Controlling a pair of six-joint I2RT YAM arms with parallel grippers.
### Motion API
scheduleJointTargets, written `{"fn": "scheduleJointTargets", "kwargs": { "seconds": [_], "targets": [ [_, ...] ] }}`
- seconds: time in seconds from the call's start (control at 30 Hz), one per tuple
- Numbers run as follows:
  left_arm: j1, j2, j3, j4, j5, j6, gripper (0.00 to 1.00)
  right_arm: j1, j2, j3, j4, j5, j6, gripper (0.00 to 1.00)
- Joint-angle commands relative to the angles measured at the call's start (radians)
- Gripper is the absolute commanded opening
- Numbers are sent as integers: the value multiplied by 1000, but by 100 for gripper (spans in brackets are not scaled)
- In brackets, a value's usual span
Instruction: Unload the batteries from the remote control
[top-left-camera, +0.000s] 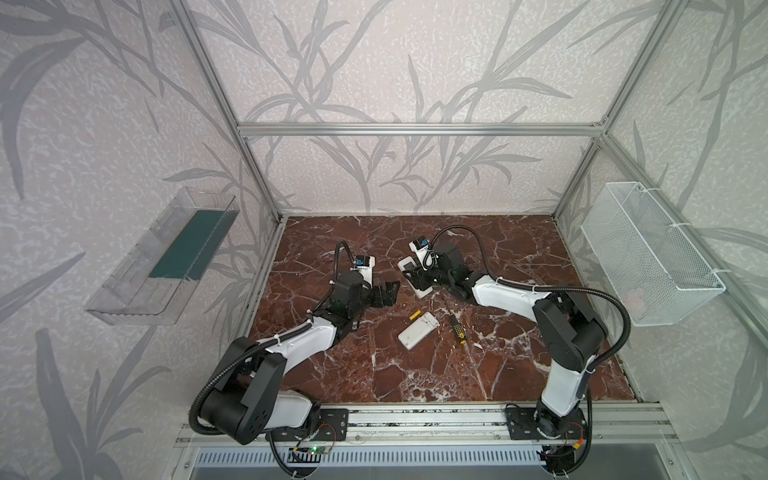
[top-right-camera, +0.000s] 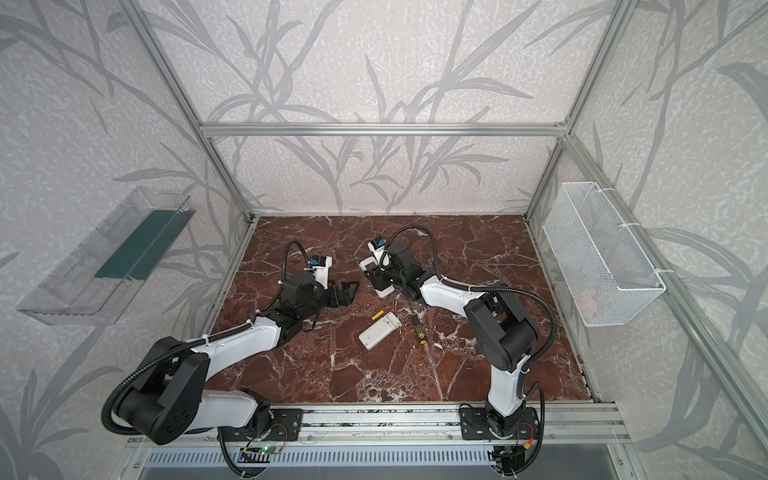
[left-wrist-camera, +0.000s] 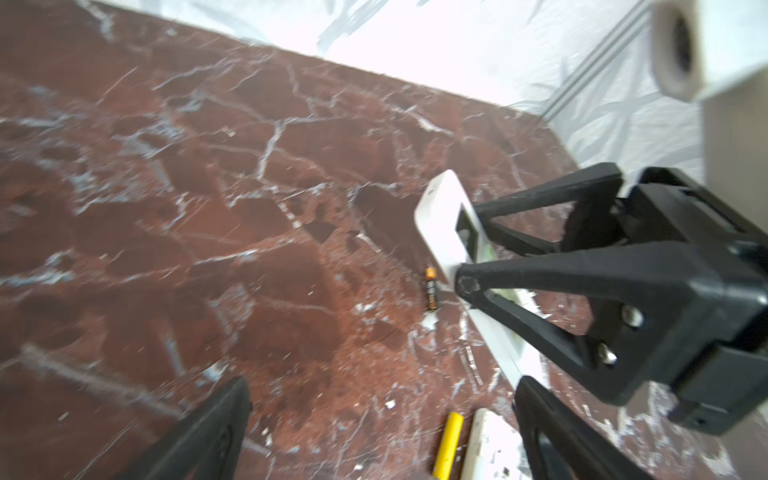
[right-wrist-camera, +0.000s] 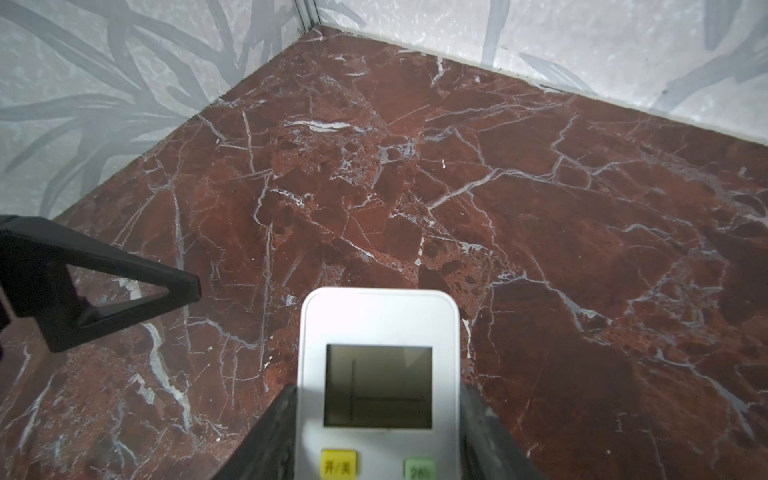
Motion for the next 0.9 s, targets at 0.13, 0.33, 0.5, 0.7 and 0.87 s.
{"fn": "scheduleJointTargets", "kwargs": {
  "seconds": [0.13,0.33,0.5,0.7,0.87],
  "targets": [
    [-70,-10,-88,253,112,100,99,-7,-85,7,-26,-37,16,55],
    [-157,17,-109,378,31,95,98,-6,-143,-7,-46,-17,20,54],
    [-183,55,-102,475,-20,13,95,-1,-184,-32,-25,-13,45,55],
    [-195,127,-72,579,-82,-52,86,16,-227,-52,-25,10,59,54],
    [-212,169,-44,652,-37,-89,83,22,-242,-66,-28,24,63,54]
  ]
}}
